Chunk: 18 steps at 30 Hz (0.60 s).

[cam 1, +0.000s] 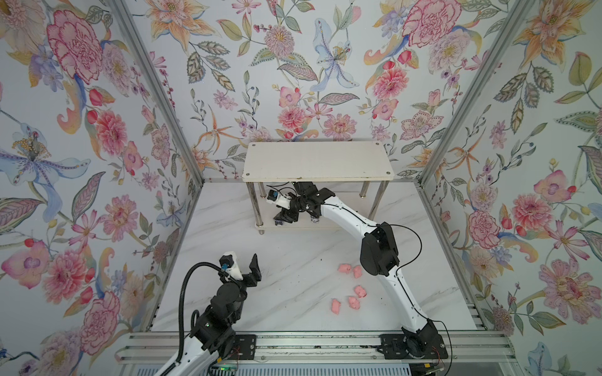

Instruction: Place and organize the plastic toys onto the shelf

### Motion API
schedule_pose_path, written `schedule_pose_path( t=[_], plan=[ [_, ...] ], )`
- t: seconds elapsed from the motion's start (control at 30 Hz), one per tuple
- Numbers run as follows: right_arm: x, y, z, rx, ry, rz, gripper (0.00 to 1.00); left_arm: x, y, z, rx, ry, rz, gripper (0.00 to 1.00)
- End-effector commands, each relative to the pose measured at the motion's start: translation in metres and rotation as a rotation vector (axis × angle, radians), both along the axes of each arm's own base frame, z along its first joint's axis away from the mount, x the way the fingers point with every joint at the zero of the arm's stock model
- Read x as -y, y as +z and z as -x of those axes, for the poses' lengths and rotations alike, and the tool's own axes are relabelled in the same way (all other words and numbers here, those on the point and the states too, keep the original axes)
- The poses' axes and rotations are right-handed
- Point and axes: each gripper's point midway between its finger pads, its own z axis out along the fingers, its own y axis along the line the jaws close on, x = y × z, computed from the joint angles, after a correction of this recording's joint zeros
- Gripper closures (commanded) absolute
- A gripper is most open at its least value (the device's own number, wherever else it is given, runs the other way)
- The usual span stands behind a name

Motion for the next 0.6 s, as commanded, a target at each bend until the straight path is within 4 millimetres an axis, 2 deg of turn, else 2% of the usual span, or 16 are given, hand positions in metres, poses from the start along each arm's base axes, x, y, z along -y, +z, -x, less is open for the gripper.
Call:
schedule_pose_path(
  t=[0.0, 0.17, 0.27, 0.43, 0.5, 0.57],
  plan=[
    [-0.001, 0.059, 0.022, 0.026, 0.018, -0.071, 0.43, -0.001, -0.007, 0.0, -0.013, 0.002, -0.008, 0.18],
    [0.0, 0.06, 0.047, 0.024, 0.026, -0.036, 0.48, 0.0, -0.006, 0.0, -0.01, -0.009, -0.009, 0.18],
    [0.001, 0.056, 0.056, 0.024, 0.014, -0.008, 0.49, 0.002, -0.006, 0.0, -0.009, -0.018, -0.008, 0.18],
    [0.004, 0.059, 0.069, 0.003, 0.005, -0.003, 0.52, 0.002, -0.006, 0.001, -0.004, -0.025, -0.005, 0.18],
    [0.003, 0.058, 0.078, -0.013, 0.018, -0.004, 0.61, 0.002, -0.005, 0.001, 0.001, -0.025, -0.001, 0.18],
    [0.001, 0.055, 0.083, -0.018, 0.025, 0.006, 0.83, 0.002, -0.004, 0.002, 0.004, -0.025, 0.001, 0.18]
  ],
)
